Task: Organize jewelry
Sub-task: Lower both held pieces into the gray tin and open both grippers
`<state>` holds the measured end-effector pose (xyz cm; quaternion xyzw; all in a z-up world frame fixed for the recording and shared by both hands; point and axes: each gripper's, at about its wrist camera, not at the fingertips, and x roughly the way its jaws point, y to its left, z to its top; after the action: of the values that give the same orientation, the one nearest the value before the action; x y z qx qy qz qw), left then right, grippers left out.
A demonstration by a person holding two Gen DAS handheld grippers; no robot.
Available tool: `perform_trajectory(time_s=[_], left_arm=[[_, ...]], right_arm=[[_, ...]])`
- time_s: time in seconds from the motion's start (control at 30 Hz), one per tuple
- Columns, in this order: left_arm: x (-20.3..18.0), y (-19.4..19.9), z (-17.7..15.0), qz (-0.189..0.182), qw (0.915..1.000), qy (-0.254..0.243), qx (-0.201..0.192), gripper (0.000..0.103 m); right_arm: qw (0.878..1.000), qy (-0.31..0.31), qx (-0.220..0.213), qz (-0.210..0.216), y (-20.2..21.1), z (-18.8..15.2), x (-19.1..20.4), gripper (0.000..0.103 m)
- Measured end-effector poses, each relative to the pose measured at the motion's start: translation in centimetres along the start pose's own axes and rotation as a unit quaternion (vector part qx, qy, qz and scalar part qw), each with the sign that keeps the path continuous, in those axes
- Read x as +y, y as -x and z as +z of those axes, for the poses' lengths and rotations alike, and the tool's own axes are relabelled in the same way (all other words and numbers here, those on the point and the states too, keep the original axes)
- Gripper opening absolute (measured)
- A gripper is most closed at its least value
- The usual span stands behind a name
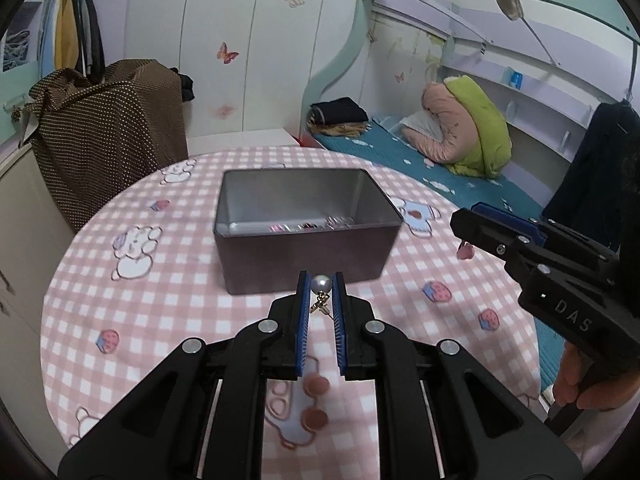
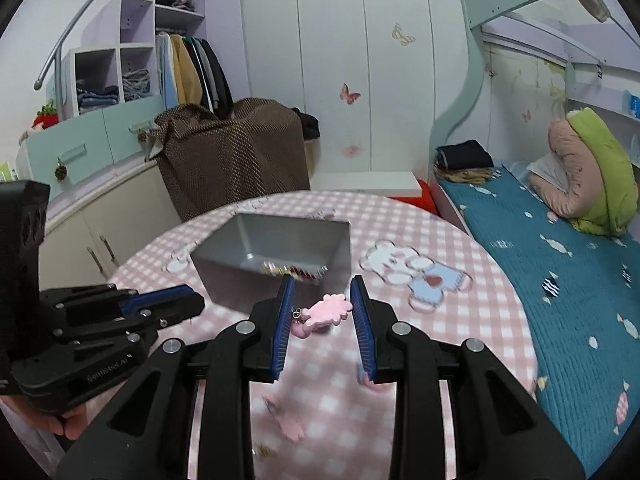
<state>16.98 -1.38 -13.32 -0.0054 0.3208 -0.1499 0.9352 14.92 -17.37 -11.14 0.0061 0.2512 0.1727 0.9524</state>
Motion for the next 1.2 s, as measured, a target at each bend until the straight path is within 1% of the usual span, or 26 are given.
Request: perform_trajectory(time_s=[0.27, 0.5, 0.73, 0.93, 1.03, 1.07, 1.13, 1.2], left_arm=[[1.7, -1.2, 2.1, 0.011, 0.9997, 0.013, -0.019, 0.011], [3.1, -3.2, 3.2, 0.006, 0.9992, 0.032, -0.024, 0.011], [4.0, -4.7, 3.6, -0.001, 0.9987, 0.043, -0.029, 0.011], [4.6, -5.5, 3.6, -0.007, 0.9980, 0.054, -0.031, 0.011], [4.7, -5.7, 3.5, -0.007, 0.9980, 0.055, -0.031, 0.011], [4.7, -5.7, 3.5, -0.006, 0.9980, 0.055, -0.031, 0.011], [4.6, -5.7, 3.6, -0.004, 0.9981, 0.053, -0.032, 0.011], [4.5, -5.7, 3.5, -0.005, 0.9981, 0.051, -0.033, 0.012]], right_arm=[[1.000, 0.004, -0.008, 0.012, -2.4, 1.8, 0.6, 0.027], [1.000, 0.003, -0.001, 0.027, -4.9, 2.3, 0.8, 0.028], [0.999, -0.001, 0.012, 0.038, -7.1, 2.2, 0.6, 0.027], [0.999, -0.014, 0.015, 0.047, -7.7, 2.1, 0.0, 0.028], [0.999, -0.016, 0.008, 0.049, -7.5, 2.2, -0.1, 0.030], [0.999, -0.017, 0.007, 0.049, -7.5, 2.3, -0.1, 0.031], [0.999, -0.024, 0.003, 0.046, -7.2, 2.4, -0.4, 0.039], [0.999, -0.031, -0.003, 0.034, -6.9, 2.4, -0.6, 0.058]])
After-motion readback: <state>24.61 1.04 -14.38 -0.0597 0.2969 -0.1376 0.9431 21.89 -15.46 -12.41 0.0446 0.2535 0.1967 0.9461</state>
